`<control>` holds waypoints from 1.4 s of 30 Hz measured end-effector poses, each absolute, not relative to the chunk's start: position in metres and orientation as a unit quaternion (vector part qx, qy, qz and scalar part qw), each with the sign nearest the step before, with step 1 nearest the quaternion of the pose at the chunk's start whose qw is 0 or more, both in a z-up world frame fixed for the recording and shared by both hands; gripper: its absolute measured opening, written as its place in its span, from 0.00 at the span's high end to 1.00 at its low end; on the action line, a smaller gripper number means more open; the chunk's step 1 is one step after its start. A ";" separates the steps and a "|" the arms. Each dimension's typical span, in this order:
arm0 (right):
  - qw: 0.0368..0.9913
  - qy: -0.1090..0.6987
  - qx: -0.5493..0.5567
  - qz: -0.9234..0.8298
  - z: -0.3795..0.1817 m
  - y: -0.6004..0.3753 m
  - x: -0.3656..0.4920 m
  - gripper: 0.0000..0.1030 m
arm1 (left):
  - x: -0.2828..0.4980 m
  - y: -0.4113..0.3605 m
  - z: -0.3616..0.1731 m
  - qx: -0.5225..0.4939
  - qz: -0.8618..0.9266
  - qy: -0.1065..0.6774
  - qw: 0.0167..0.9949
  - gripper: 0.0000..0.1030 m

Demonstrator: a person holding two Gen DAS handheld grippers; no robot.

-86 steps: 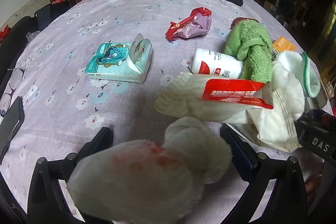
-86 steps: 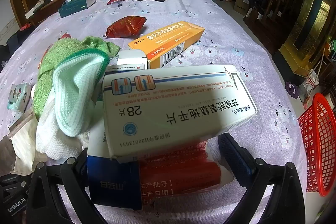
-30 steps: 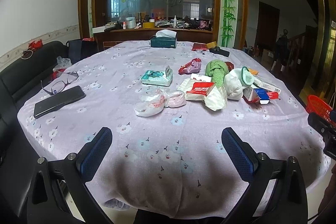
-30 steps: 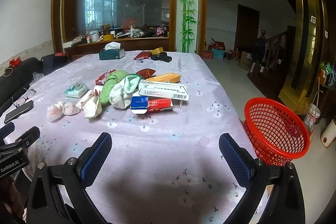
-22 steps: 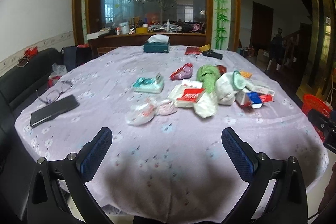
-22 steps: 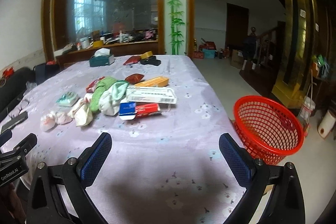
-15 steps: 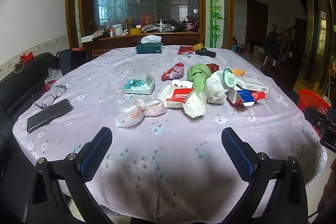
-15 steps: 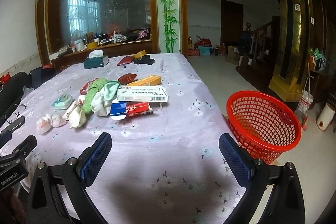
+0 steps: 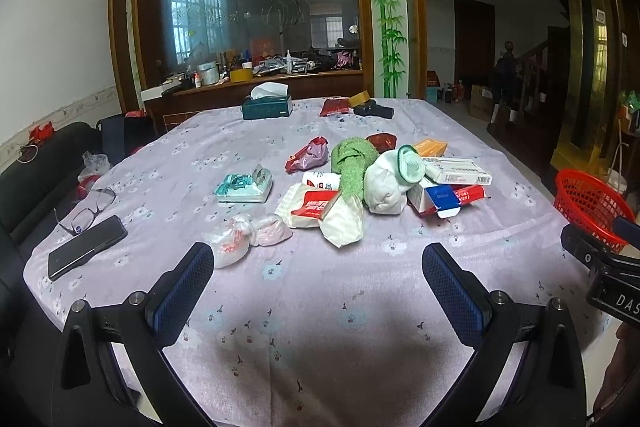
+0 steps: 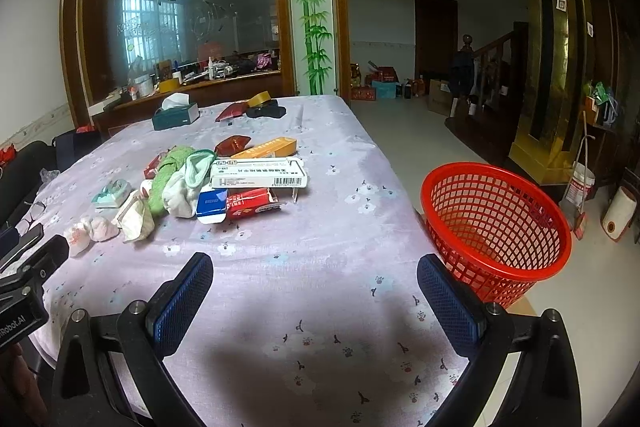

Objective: Collect trash

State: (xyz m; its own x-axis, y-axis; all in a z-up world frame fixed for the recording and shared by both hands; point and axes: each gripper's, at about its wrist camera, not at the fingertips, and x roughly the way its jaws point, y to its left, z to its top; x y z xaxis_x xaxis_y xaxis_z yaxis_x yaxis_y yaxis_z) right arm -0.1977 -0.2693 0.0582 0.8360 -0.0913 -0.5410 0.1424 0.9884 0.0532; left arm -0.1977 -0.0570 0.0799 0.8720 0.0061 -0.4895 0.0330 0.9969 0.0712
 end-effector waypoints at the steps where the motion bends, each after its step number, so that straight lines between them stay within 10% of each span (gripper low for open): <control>1: 0.957 0.280 0.046 -0.061 0.058 -0.270 -0.198 0.00 | -0.198 -0.057 0.080 0.039 -0.007 0.254 0.966 0.00; 42: 0.955 0.295 0.027 -0.025 0.054 -0.250 -0.184 0.00 | -0.192 -0.034 0.068 0.034 0.014 0.256 0.966 0.00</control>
